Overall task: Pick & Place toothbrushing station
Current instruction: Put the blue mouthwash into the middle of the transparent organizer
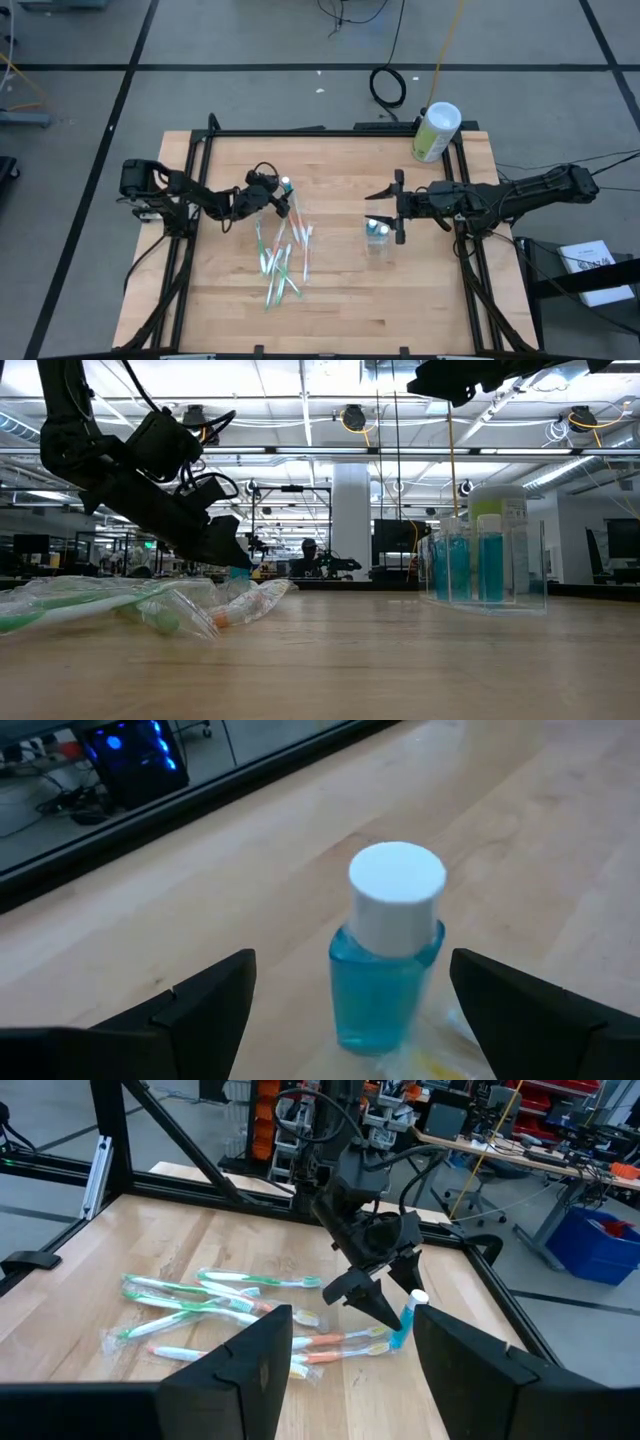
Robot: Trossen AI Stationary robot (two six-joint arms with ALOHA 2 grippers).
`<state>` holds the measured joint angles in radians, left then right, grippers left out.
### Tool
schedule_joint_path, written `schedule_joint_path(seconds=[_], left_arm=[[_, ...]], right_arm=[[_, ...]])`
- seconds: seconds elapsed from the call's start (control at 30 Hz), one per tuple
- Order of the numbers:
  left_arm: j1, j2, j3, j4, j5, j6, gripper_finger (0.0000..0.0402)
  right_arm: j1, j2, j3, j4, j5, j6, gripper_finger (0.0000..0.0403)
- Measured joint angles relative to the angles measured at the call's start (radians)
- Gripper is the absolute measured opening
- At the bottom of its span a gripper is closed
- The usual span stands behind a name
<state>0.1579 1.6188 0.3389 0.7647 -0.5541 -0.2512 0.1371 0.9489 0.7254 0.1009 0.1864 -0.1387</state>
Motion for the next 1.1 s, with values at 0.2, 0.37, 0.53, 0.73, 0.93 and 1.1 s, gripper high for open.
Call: schedule_joint_path(seconds=[0.2,0.37,0.53,0.73,0.93,1.1], left_arm=[[0.023,0.0,0.0,0.004,0.055,-0.013,0.034],[0.028,0.0,0.0,0.004,0.057,-0.012,0.0334],[0.027,0.0,0.0,0.004,0.057,-0.013,0.0322],[0.028,0.0,0.0,0.004,0.056,-0.024,0.0318],[0.03,0.005,0.0,0.005,0.056,-0.026,0.0326],[0.03,0.09,0.0,0.052,0.056,-0.056,0.0318]], right_arm=[[0.0,0.0,0.0,0.0,0.0,0.0,0.0201],[0.0,0.0,0.0,0.0,0.0,0.0,0.0201],[0.0,0.0,0.0,0.0,0.0,0.0,0.0201],[0.0,0.0,0.0,0.0,0.0,-0.002,0.0201],[0.0,0.0,0.0,0.0,0.0,-0.003,0.0201],[0.0,0.0,0.0,0.0,0.0,-0.003,0.0201]])
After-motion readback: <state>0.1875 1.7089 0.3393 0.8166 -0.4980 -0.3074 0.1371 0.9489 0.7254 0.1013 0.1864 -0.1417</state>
